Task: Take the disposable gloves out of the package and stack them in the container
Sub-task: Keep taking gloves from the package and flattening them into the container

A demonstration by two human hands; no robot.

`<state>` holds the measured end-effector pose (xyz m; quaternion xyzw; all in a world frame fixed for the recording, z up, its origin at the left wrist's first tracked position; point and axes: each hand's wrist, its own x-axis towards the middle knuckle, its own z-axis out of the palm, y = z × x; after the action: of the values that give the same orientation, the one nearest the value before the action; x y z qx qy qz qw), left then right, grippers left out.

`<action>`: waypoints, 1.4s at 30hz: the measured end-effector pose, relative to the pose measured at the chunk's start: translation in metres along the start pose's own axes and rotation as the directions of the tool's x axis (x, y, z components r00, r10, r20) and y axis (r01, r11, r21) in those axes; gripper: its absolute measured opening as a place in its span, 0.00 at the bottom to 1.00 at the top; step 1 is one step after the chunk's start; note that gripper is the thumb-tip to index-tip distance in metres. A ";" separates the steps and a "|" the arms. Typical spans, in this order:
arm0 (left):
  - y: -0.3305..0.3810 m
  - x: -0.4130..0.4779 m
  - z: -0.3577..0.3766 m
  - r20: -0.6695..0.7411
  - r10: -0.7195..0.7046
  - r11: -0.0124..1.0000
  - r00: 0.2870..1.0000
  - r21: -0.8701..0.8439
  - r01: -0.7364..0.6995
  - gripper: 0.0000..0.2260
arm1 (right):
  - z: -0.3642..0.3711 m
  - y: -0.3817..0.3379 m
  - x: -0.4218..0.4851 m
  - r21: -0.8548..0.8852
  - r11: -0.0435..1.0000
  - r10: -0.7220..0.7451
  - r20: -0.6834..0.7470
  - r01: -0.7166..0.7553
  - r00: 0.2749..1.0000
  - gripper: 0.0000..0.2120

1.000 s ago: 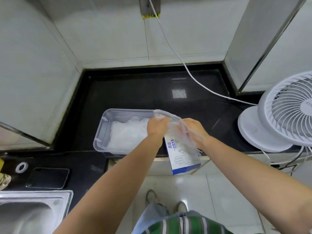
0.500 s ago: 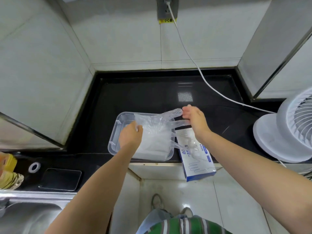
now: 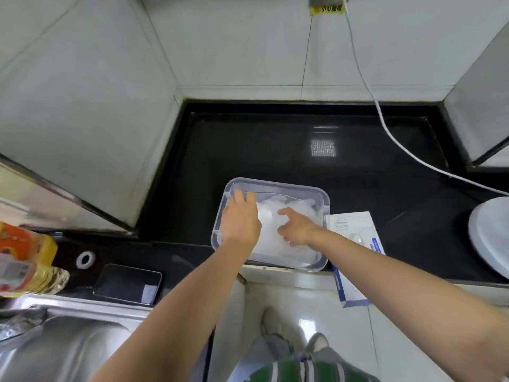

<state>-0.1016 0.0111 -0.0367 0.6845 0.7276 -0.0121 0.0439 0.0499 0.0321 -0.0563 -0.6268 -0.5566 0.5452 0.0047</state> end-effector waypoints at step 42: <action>0.161 -0.045 -0.022 0.097 0.195 0.833 0.976 -0.542 -0.112 0.07 | -0.076 0.107 -0.075 -0.460 0.877 0.024 -0.238 -0.134 0.971 0.11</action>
<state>0.0602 -0.0223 -0.0045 0.6987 0.6394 0.1431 0.2872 0.1927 -0.0154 -0.0398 -0.6889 -0.6423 0.3181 -0.1080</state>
